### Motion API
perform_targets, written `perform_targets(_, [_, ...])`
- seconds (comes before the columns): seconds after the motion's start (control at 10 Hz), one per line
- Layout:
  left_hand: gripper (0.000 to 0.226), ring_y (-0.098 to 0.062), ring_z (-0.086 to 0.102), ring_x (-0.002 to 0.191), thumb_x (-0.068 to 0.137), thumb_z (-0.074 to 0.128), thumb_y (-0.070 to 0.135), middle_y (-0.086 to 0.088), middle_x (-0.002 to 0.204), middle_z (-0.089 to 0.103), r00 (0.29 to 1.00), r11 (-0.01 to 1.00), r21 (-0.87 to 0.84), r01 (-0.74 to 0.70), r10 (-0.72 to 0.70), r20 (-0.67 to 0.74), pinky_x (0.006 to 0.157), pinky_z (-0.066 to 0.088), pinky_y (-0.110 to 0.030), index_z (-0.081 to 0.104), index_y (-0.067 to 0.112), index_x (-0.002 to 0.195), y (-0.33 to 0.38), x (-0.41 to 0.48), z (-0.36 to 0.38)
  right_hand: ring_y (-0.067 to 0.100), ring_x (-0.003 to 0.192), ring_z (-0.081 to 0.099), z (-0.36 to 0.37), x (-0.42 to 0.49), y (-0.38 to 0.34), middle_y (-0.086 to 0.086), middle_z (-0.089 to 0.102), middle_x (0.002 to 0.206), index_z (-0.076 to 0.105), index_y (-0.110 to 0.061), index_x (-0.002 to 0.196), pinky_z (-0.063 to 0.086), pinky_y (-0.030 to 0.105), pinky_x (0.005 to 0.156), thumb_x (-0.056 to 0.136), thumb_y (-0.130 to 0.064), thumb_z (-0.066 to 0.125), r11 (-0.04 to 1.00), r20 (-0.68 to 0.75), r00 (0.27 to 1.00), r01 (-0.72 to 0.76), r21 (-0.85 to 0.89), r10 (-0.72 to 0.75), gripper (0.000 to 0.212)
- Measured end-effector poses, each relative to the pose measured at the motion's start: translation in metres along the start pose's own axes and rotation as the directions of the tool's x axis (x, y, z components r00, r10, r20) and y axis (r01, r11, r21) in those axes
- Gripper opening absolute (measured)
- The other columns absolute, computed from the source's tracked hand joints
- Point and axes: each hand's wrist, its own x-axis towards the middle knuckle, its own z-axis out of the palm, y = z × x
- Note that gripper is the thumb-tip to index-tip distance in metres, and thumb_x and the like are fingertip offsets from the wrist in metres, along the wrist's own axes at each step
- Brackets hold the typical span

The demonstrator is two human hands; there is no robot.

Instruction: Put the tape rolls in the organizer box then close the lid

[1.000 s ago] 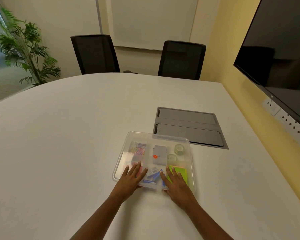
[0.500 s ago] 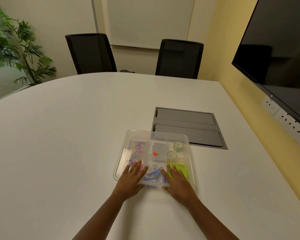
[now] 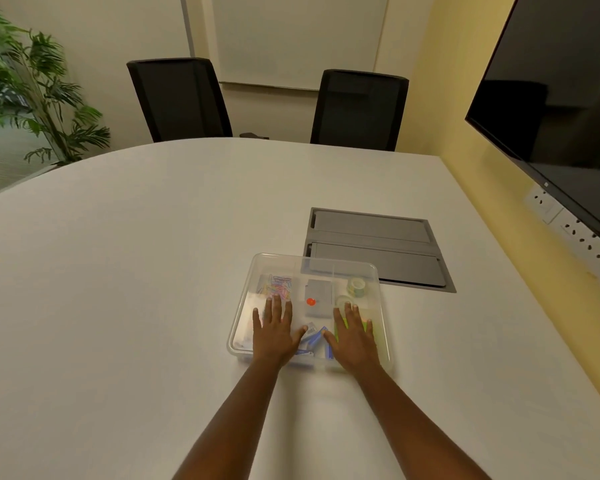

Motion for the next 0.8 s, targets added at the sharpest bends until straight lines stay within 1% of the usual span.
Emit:
perform_targets(0.1, [0.114,-0.028,-0.008,0.143,0.05,-0.036,0.074,-0.009,0.156,-0.008,0.999,0.999,0.003,-0.047,0.047,-0.003,0.115,-0.005,-0.049,-0.006,0.017,0.144,0.004,0.002,0.005,0.027,0.144,0.009,0.001,0.002,-0.002,0.014,0.01,0.156,0.015,-0.014,0.144,0.015,0.052,0.115,0.049,-0.07,-0.042,1.0,0.021,1.0,-0.02,-0.016,0.02,0.124])
perform_targets(0.2, [0.126,-0.027,-0.008,0.143,0.035,-0.047,0.071,-0.007,0.156,-0.008,0.998,0.998,-0.028,-0.052,0.053,0.021,0.115,-0.006,-0.048,-0.007,0.019,0.143,0.005,0.001,0.013,0.036,0.133,0.037,0.004,0.002,-0.005,0.022,0.037,0.145,0.038,-0.009,0.136,0.033,0.059,0.104,0.062,-0.067,-0.037,0.998,-0.039,0.998,-0.053,-0.013,0.053,0.12])
perform_targets(0.3, [0.121,-0.032,0.0,0.143,0.045,-0.043,0.072,-0.011,0.156,0.001,0.999,0.996,-0.089,-0.025,0.029,0.042,0.114,-0.002,-0.05,0.0,0.017,0.144,0.002,0.0,0.018,0.034,0.111,0.061,0.004,0.001,-0.004,0.02,0.062,0.123,0.058,-0.01,0.119,0.05,0.057,0.084,0.085,-0.057,-0.02,0.997,0.068,0.994,-0.083,-0.008,0.083,0.098])
perform_targets(0.4, [0.102,-0.04,0.038,0.13,0.075,-0.022,0.068,-0.018,0.143,0.039,0.999,0.998,-0.061,-0.033,0.034,0.005,0.104,0.026,-0.059,0.036,0.011,0.136,0.003,0.0,0.017,0.029,0.095,0.07,0.012,0.003,0.0,0.015,0.072,0.106,0.067,-0.012,0.106,0.056,0.052,0.069,0.093,-0.049,-0.009,0.997,0.061,0.996,-0.072,0.014,0.071,0.085])
perform_targets(0.5, [0.121,-0.033,0.006,0.142,0.048,-0.042,0.071,-0.012,0.155,0.006,0.999,0.998,-0.05,-0.042,0.043,0.013,0.114,0.001,-0.048,0.005,0.016,0.144,0.006,-0.001,0.016,0.035,0.109,0.062,0.014,0.002,0.001,0.019,0.064,0.121,0.059,-0.01,0.119,0.05,0.058,0.084,0.086,-0.057,-0.016,0.997,0.022,0.997,-0.075,0.001,0.075,0.095])
perform_targets(0.6, [0.124,-0.027,-0.009,0.143,0.037,-0.044,0.072,-0.007,0.156,-0.009,0.999,0.998,-0.057,-0.025,0.027,0.038,0.115,-0.006,-0.046,-0.008,0.019,0.143,0.007,-0.004,0.009,0.035,0.138,0.028,0.009,0.002,0.002,0.02,0.029,0.149,0.028,-0.012,0.141,0.025,0.055,0.111,0.053,-0.072,-0.04,1.0,0.062,0.998,-0.02,-0.001,0.02,0.126])
perform_targets(0.7, [0.13,-0.027,-0.008,0.143,0.032,-0.048,0.07,-0.007,0.156,-0.007,1.0,0.999,-0.042,-0.024,0.024,0.0,0.116,-0.004,-0.045,-0.006,0.019,0.144,0.006,-0.001,0.002,0.027,0.144,0.01,-0.007,0.003,0.009,0.014,0.009,0.156,0.009,-0.017,0.145,0.013,0.047,0.117,0.029,-0.072,-0.049,0.999,0.072,0.997,-0.002,-0.036,0.005,0.141])
perform_targets(0.8, [0.13,-0.026,-0.004,0.143,0.034,-0.048,0.07,-0.008,0.156,-0.004,0.998,1.0,0.001,0.0,0.0,-0.064,0.116,-0.001,-0.044,-0.002,0.018,0.144,0.005,0.012,-0.019,0.023,0.145,0.005,-0.039,0.011,0.017,0.011,0.007,0.157,0.01,-0.02,0.145,0.01,0.045,0.117,0.039,-0.078,-0.041,0.998,0.014,1.0,-0.015,-0.061,0.016,0.13])
